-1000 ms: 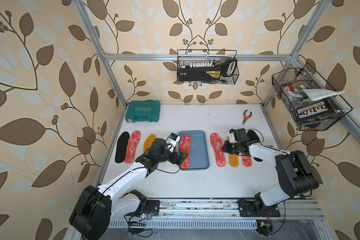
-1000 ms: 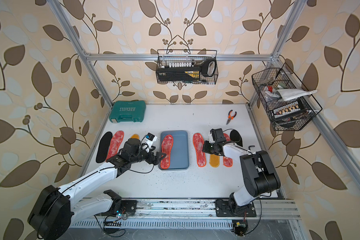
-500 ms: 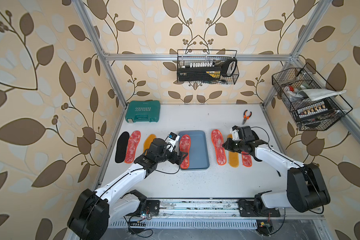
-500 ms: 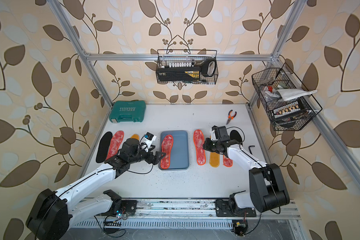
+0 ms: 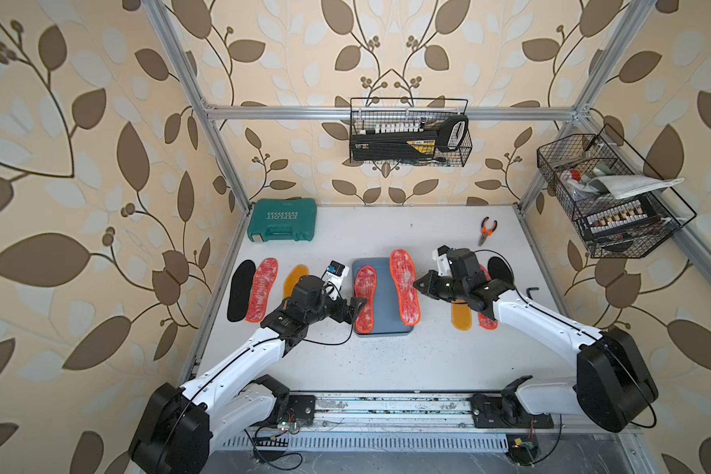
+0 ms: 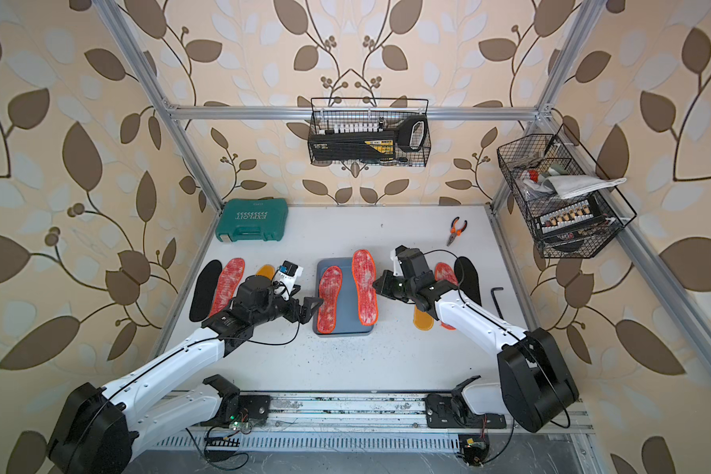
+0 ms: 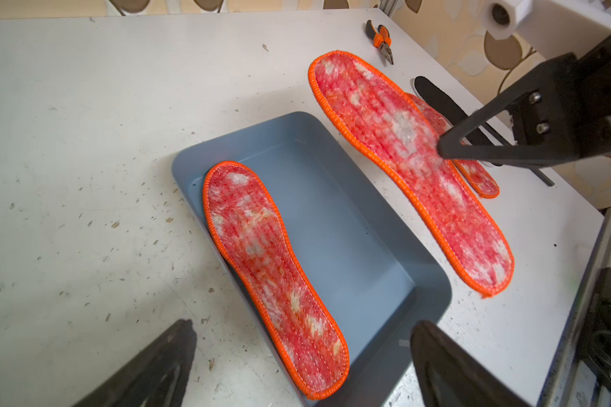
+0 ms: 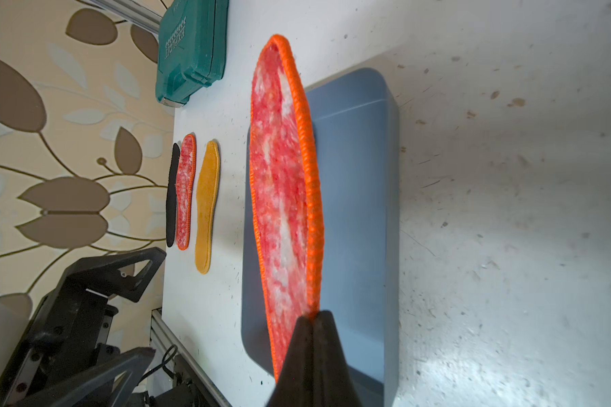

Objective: Put the insoles into the storage box
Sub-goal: Place the insole in the storage box.

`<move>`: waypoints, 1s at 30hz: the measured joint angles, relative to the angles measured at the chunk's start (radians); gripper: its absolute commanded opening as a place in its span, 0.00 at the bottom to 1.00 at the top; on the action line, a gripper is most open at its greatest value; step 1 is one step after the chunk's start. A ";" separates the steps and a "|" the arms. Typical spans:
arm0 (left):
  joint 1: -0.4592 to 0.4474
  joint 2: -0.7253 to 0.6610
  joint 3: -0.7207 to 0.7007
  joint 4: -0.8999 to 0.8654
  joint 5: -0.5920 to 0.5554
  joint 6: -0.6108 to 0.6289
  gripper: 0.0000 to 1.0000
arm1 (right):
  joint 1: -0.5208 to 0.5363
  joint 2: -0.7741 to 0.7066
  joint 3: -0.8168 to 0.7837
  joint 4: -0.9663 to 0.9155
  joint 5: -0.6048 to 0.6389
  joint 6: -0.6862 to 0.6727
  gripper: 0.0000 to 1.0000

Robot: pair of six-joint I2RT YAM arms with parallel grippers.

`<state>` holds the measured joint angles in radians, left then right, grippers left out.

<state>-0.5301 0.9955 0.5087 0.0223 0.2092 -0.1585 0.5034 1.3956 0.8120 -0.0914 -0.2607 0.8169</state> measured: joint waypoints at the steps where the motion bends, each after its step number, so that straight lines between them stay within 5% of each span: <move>1: 0.000 -0.002 -0.002 0.000 -0.002 0.000 0.99 | 0.017 0.017 0.001 0.011 0.017 0.013 0.00; 14: 0.000 -0.002 -0.003 -0.006 -0.019 0.000 0.99 | 0.153 0.190 0.079 0.027 0.281 0.064 0.00; 30: 0.000 0.011 -0.003 -0.015 -0.025 0.000 0.99 | 0.153 0.294 0.134 -0.034 0.351 0.000 0.00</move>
<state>-0.5301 1.0061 0.5060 0.0074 0.1844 -0.1589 0.6563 1.6897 0.9463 -0.1257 0.0906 0.8173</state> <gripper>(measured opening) 0.988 0.047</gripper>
